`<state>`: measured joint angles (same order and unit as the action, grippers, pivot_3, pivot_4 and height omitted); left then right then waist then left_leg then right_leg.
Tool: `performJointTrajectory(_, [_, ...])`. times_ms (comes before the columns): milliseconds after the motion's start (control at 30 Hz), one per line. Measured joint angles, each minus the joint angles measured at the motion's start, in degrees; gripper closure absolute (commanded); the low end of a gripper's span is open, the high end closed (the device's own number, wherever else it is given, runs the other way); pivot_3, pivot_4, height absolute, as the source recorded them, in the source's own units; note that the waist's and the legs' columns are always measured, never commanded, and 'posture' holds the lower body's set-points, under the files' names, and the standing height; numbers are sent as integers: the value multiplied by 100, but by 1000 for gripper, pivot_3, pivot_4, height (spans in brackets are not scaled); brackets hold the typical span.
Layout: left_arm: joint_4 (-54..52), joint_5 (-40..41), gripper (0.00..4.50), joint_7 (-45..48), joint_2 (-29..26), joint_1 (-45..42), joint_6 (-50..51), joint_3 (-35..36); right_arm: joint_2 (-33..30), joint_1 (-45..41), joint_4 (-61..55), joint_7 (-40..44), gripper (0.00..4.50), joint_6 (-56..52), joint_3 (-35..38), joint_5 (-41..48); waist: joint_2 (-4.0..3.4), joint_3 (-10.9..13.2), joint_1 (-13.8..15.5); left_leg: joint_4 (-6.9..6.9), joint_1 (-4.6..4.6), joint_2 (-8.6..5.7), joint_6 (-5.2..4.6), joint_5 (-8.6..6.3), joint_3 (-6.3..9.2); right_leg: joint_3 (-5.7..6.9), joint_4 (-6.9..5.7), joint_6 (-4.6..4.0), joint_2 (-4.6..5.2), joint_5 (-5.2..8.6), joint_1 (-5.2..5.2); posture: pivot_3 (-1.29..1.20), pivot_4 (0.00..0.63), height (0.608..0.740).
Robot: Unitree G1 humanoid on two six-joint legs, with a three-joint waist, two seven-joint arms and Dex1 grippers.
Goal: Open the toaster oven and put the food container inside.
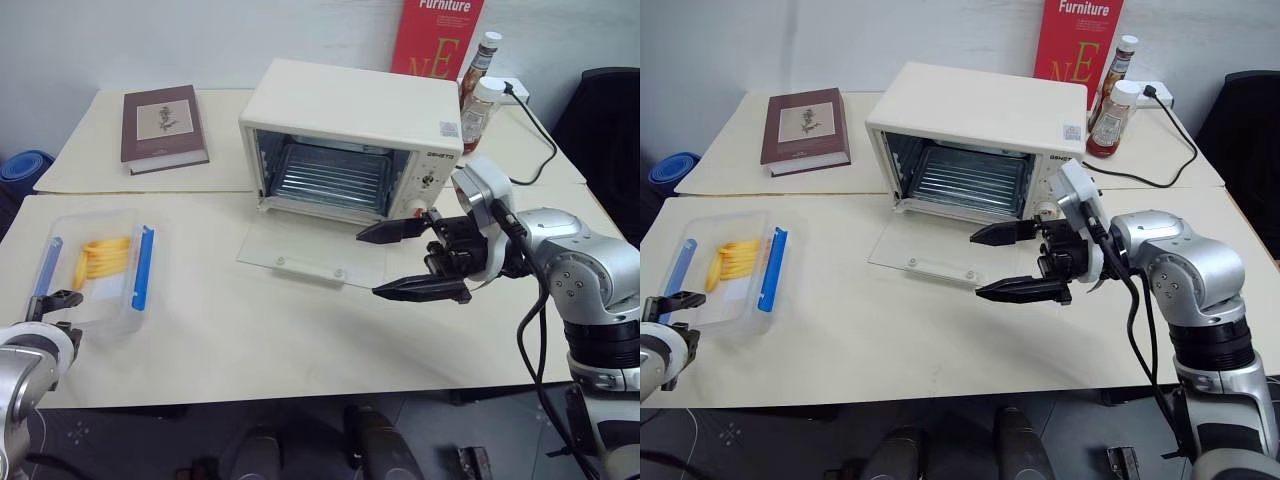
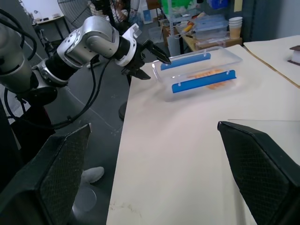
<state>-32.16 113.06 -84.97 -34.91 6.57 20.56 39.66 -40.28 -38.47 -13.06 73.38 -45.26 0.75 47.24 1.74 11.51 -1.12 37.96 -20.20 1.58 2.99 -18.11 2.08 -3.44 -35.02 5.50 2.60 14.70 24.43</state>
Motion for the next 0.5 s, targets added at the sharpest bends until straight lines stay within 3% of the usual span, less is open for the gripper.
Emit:
performJointTrajectory(100, [566, 0, 9, -97, -3, -621, 293, -22, -22, 92, -155, -178, 0, -105, 149, 130, 2, -1, 50, 0, 0, 0, 1, 0, 0, 0, 1, -1, -1, 0, 0, 0, 150, 740])
performJointTrajectory(500, [1613, -1, 3528, -319, -175, -1220, 848, -86, -152, 276, -461, -690, 0, -249, 465, 449, 2, 0, 106, -1, -1, 1, 8, -1, 0, 2, 5, 5, 0, -3, 2, 0, 150, 740])
